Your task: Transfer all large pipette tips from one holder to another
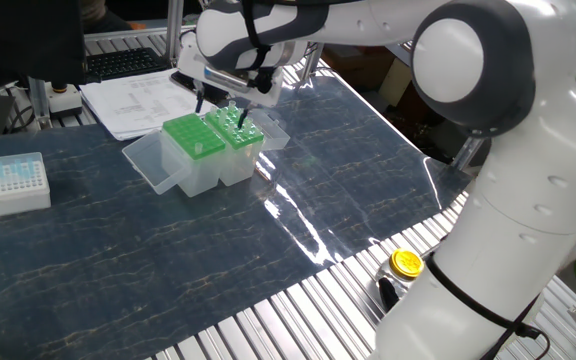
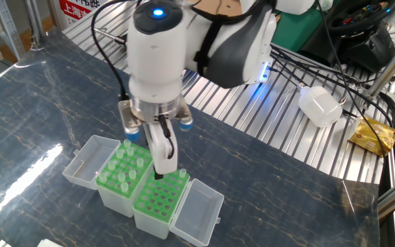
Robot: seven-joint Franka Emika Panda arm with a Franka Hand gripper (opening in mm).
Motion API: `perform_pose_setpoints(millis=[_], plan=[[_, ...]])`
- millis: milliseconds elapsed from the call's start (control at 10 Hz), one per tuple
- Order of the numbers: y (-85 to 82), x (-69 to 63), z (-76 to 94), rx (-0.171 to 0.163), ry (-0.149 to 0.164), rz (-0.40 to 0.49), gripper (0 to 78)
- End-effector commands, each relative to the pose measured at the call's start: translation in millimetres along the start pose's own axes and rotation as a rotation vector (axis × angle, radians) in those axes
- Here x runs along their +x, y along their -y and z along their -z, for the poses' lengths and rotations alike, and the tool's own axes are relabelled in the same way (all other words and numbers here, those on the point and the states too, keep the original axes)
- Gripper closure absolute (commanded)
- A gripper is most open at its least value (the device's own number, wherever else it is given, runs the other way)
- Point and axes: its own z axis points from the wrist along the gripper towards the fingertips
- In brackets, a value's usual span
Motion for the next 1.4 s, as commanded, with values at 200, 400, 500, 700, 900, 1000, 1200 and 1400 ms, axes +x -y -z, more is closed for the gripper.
perform_pose_setpoints(millis=[200,400,500,700,900,1000,1200,1400], plan=[[3.0,-7.3,-2.7,-0.007,0.004,0.035,0.1],[7.2,-12.7,-5.9,-0.013,0.004,0.047,0.1],[8.2,-13.9,-6.6,-0.015,0.003,0.042,0.1],[9.9,-16.1,-8.3,-0.016,0.004,0.045,0.1],[10.3,-18.2,-13.0,-0.021,0.012,0.052,0.1],[9.9,-18.9,-15.8,-0.023,0.014,0.051,0.1],[8.8,-19.1,-19.1,-0.029,0.023,0.043,74.9],[8.8,-19.1,-19.1,-0.029,0.023,0.043,74.9]])
